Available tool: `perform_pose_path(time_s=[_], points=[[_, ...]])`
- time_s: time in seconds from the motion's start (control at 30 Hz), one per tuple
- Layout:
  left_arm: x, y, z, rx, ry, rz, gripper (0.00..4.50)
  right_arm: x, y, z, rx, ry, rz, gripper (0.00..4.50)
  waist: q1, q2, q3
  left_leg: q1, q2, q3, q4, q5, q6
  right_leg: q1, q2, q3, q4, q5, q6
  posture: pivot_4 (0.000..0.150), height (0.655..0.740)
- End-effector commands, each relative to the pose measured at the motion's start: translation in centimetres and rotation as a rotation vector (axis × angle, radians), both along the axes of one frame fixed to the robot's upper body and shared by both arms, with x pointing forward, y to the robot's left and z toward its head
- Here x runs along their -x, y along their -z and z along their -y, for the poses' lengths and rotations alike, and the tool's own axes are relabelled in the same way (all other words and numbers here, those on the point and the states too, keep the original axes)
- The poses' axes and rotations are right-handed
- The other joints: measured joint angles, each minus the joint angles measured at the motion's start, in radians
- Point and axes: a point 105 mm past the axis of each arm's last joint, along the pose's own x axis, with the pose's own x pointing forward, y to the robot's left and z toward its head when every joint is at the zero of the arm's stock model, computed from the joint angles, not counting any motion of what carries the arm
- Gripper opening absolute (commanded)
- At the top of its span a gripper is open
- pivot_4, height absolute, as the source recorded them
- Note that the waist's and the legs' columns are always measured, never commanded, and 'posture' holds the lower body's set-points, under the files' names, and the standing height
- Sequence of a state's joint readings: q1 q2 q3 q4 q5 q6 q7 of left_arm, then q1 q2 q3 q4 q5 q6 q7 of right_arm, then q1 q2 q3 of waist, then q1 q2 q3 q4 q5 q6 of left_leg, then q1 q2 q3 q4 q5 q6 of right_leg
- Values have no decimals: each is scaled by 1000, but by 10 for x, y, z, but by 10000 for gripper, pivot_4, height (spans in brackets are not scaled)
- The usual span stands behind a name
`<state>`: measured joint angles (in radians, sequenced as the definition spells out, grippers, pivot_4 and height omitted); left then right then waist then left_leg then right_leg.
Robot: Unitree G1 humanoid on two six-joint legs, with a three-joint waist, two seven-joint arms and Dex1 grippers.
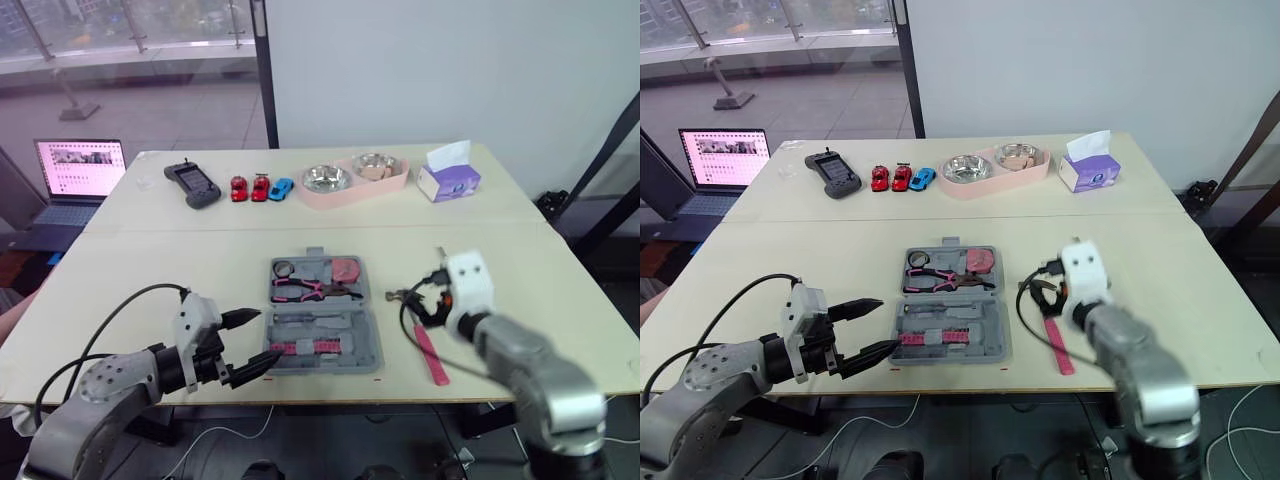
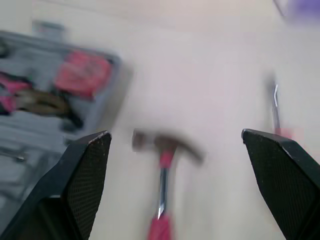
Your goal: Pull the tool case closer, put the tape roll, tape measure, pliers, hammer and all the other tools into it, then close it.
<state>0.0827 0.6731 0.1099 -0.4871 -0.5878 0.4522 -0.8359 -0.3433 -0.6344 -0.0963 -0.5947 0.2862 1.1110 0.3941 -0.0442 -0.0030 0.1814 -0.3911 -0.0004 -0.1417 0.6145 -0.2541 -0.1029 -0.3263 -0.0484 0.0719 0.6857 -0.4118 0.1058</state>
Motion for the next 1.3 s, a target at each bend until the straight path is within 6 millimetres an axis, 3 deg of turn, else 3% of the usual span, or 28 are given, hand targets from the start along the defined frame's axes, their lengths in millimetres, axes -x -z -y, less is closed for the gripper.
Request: perform_pose_path(time_s=[0.03, 0.27, 0.43, 0.5, 0.7, 1.23, 1.3], points=[[1, -5, -5, -30, 25, 36, 45000, 2, -11, -24, 176, -395, -44, 44219, 0, -1, 1, 0, 0, 0, 0, 0, 1, 0, 1, 0, -1, 0, 0, 1500, 7400], [5, -1, -2, -53, 84, 22, 45000, -32, -20, -40, 790, -936, -30, 44219, -26, -6, 9, 0, 0, 3, 1, -1, 2, 1, -2, 0, -3, 0, 0, 1500, 7400], [12, 3, 5, -35, 98, 8, 45000, -45, 1, -38, 1319, -1265, 3, 44219, -24, -8, 10, -1, 1, 2, 1, 0, -1, 0, -2, -1, -5, 0, 0, 1500, 7400], [16, 4, 10, -23, 109, -2, 45000, -44, 13, -37, 1452, -1396, 18, 44219, -24, -8, 10, -1, 0, 3, 1, 0, -1, 0, -2, -1, -5, 0, 0, 1500, 7400], [21, 3, 11, -19, 109, -6, 45000, -34, 41, -33, 1572, -1640, 43, 44219, -24, -8, 10, -2, 0, 3, 2, 1, -3, 0, -2, -1, -3, 0, 0, 1500, 7400], [15, -6, -1, -113, 131, 117, 45000, -56, 84, -32, 1744, -1656, -7, 44219, -26, -8, 10, 0, 1, 2, 3, 3, -5, 0, -1, -1, -1, 0, 0, 1500, 7400], [13, -9, 0, -108, 127, 131, 45000, -58, 89, -31, 1763, -1658, -12, 39071, -26, -9, 9, 0, 1, 1, 3, 3, -6, 1, -1, -1, -1, 0, 0, 1500, 7400]])
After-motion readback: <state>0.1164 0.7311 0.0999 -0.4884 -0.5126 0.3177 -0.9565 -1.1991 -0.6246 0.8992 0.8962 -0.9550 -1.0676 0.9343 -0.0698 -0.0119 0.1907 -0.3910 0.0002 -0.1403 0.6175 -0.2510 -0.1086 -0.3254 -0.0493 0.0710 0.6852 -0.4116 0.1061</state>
